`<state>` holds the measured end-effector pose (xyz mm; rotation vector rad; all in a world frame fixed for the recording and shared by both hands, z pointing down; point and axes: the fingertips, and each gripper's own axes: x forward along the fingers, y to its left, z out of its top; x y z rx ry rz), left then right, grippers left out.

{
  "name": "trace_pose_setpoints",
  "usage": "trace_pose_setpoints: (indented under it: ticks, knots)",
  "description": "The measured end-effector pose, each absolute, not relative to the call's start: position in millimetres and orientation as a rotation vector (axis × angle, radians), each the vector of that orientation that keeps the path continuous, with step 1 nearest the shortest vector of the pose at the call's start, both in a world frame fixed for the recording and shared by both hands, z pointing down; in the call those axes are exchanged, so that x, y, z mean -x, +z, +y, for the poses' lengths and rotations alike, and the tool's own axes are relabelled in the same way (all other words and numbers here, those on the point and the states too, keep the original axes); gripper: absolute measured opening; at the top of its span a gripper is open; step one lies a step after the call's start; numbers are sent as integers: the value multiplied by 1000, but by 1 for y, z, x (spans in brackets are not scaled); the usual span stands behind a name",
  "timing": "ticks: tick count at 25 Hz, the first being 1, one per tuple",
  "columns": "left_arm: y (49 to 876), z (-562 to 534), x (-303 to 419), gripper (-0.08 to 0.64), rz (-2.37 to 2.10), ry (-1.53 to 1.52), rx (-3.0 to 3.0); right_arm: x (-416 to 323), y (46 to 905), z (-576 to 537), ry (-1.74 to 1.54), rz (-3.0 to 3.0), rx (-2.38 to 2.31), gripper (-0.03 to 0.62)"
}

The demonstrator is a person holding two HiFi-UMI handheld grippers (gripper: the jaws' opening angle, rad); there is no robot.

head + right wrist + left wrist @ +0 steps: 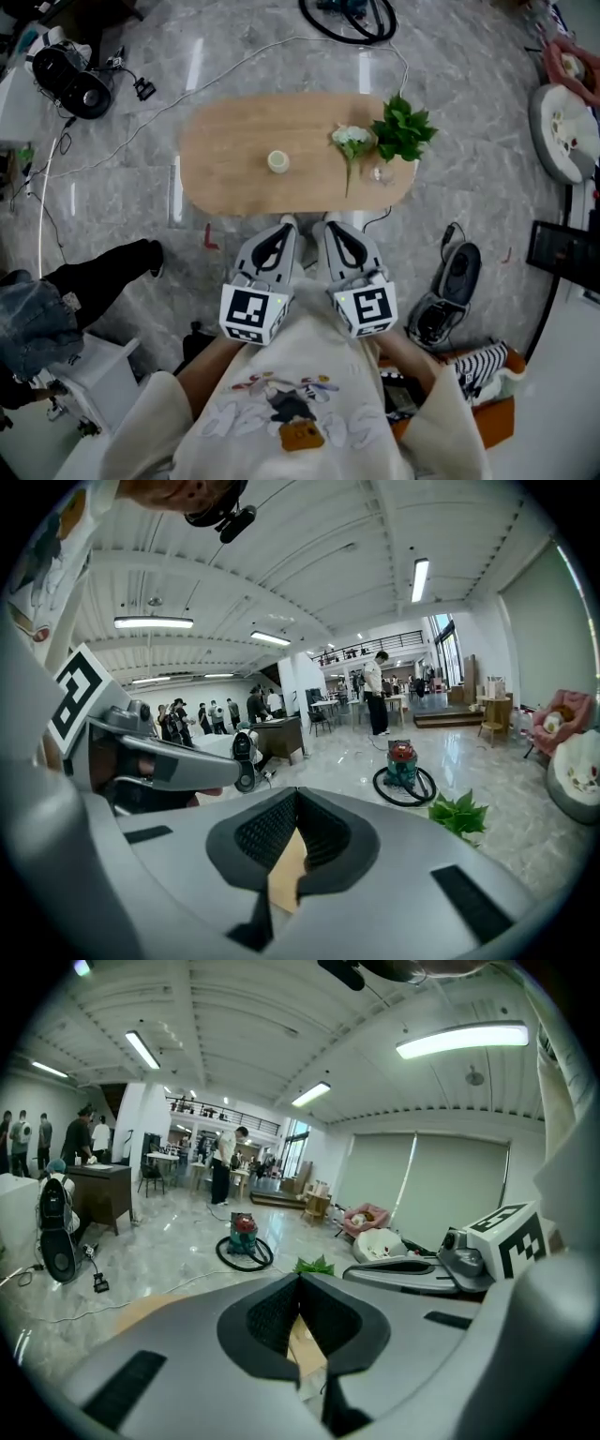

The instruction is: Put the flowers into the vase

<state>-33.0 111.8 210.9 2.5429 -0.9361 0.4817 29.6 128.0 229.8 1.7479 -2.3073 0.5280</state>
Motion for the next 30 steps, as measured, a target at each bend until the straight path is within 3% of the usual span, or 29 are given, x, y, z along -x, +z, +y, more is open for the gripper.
trace_pose_setpoints:
  ticks: [30]
  knots:
    - [321, 54, -18, 8, -1072, 531, -2338, -85, 331, 77, 682, -2285, -1703, 6]
